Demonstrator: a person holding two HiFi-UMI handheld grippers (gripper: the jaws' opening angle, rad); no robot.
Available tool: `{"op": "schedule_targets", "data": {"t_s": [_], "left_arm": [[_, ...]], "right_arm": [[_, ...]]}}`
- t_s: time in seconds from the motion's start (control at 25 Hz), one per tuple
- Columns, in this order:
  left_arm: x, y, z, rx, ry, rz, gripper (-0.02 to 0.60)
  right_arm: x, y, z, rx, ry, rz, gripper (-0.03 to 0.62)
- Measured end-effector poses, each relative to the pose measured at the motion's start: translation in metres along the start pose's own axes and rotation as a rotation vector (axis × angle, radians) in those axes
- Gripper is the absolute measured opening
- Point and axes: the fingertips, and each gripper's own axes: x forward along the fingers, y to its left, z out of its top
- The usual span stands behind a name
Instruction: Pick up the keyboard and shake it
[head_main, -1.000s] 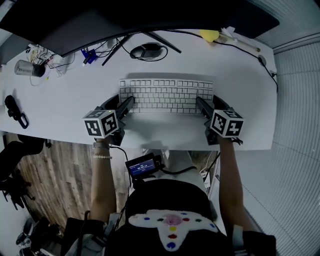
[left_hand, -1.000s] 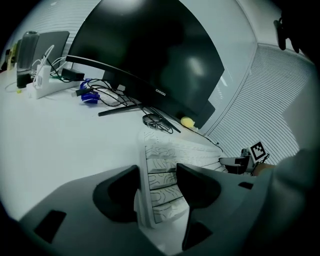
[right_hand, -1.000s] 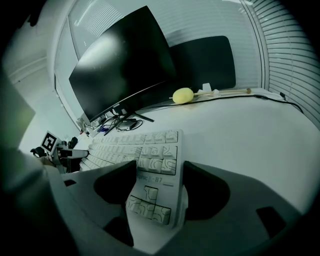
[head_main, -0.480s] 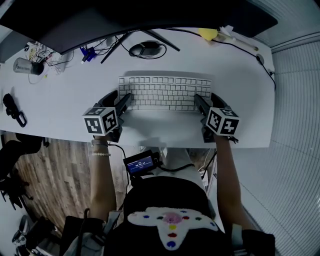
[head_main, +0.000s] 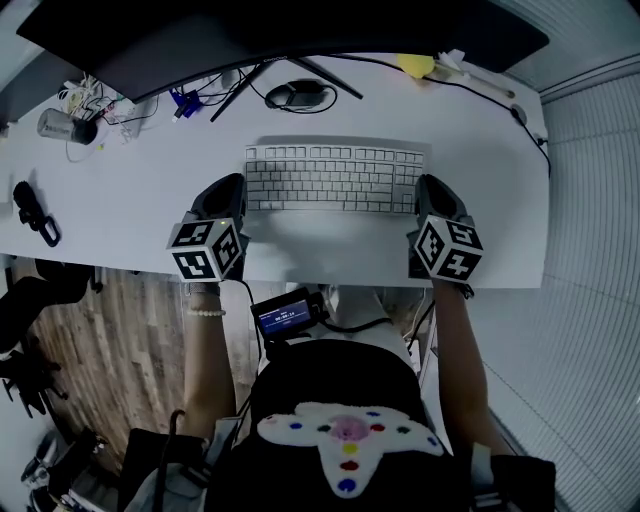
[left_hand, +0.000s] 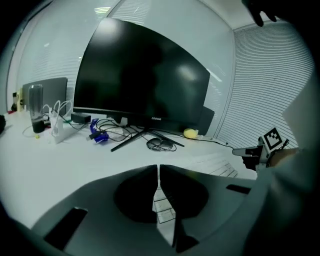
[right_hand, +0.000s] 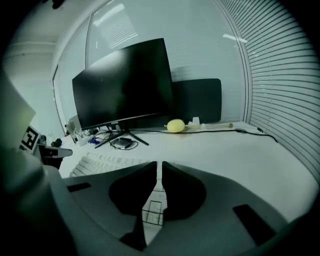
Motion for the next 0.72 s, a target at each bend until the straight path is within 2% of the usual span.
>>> {"op": "schedule_targets", "data": {"t_s": [0.12,0.4,0.6,0.72], "left_arm": [[-0.010,-0.017,0.018,0.060,-0.037,-0.019,0.023],[-0.035,-0.062,0.056,0.213,-0.127,-0.075,0.017],[-0.059,-0.096,0.081,0.289,-0.206,-0.108,0.017],[-0.070,-0.108,0.089,0.340,-0.233,-0.115,0.017]], "right_arm": [[-0.014,0.013,0.017,0.008,-0.068,0.032,0.049],[-0.049,0.052,0.051,-0.085,-0.157,0.128,0.048],[-0.081,0.067,0.076,-0.152,-0.232,0.156,0.048],[-0.095,0.076,0.085,-0.151,-0.281,0.166,0.048]]}}
